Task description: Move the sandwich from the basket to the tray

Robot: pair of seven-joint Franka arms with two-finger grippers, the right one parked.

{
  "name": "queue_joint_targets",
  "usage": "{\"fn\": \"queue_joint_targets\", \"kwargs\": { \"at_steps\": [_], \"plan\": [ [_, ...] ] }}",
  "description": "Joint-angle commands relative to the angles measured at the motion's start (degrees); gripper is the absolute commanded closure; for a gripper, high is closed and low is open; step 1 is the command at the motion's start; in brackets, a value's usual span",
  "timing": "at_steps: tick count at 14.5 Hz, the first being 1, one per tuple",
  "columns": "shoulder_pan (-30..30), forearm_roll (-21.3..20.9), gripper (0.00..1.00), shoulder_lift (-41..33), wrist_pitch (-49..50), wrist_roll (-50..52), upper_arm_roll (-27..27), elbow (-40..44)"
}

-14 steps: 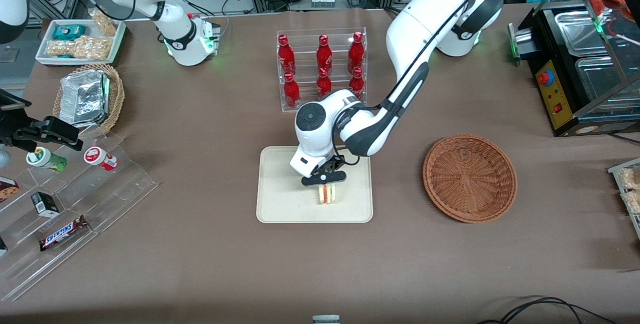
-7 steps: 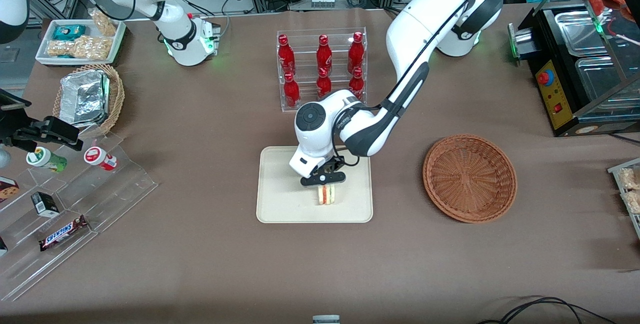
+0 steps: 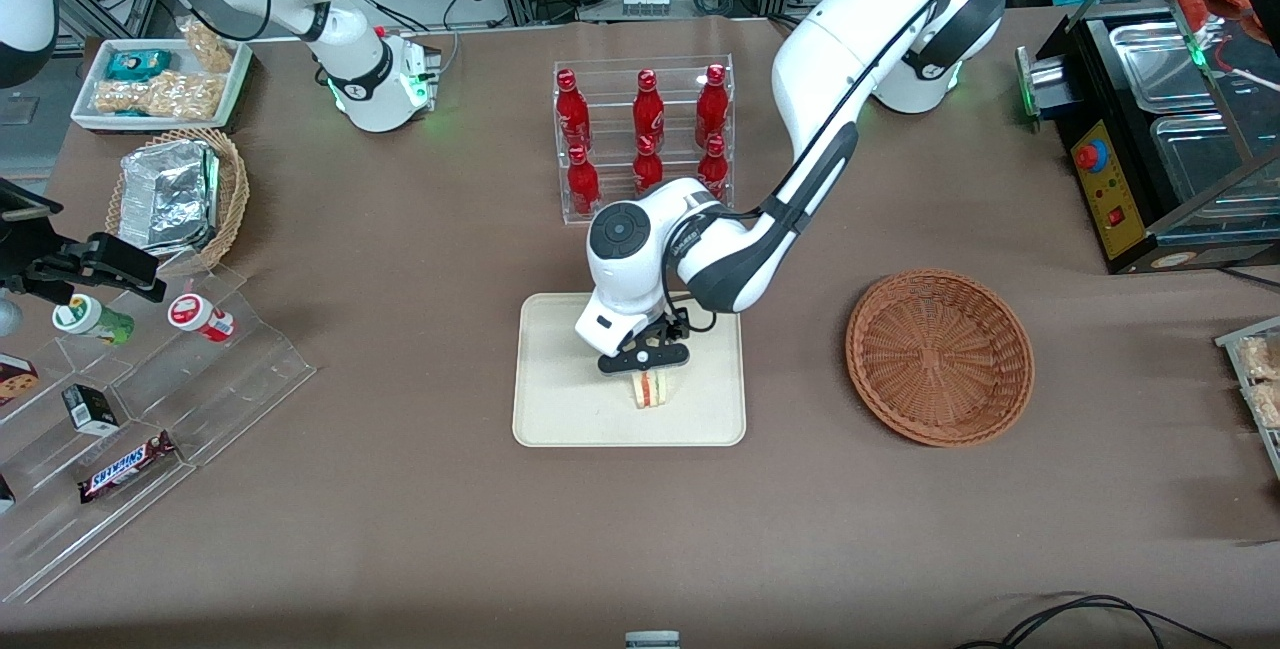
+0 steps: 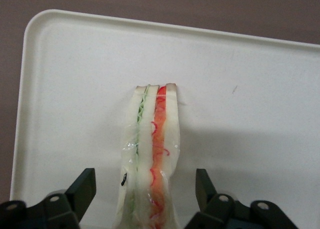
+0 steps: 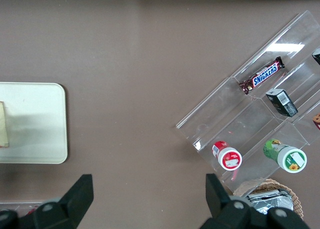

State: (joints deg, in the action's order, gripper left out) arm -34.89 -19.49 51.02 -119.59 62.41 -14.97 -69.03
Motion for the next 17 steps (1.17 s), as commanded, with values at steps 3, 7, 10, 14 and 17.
{"fn": "queue_joint_targets", "kwargs": {
  "at_steps": [3,7,10,14,17],
  "plan": [
    [2.98,3.91,0.0,-9.5,8.73,1.05,0.29,0.39],
    [10.27,10.76,0.0,-19.17,21.81,-10.07,0.12,-0.14],
    [18.25,12.45,0.0,-25.24,31.06,-22.21,0.21,-2.51],
    [29.23,12.98,0.0,-30.09,38.72,-28.56,0.3,-4.54],
    [36.19,13.33,0.0,-32.46,43.89,-45.22,0.38,-4.54]
  ]
}}
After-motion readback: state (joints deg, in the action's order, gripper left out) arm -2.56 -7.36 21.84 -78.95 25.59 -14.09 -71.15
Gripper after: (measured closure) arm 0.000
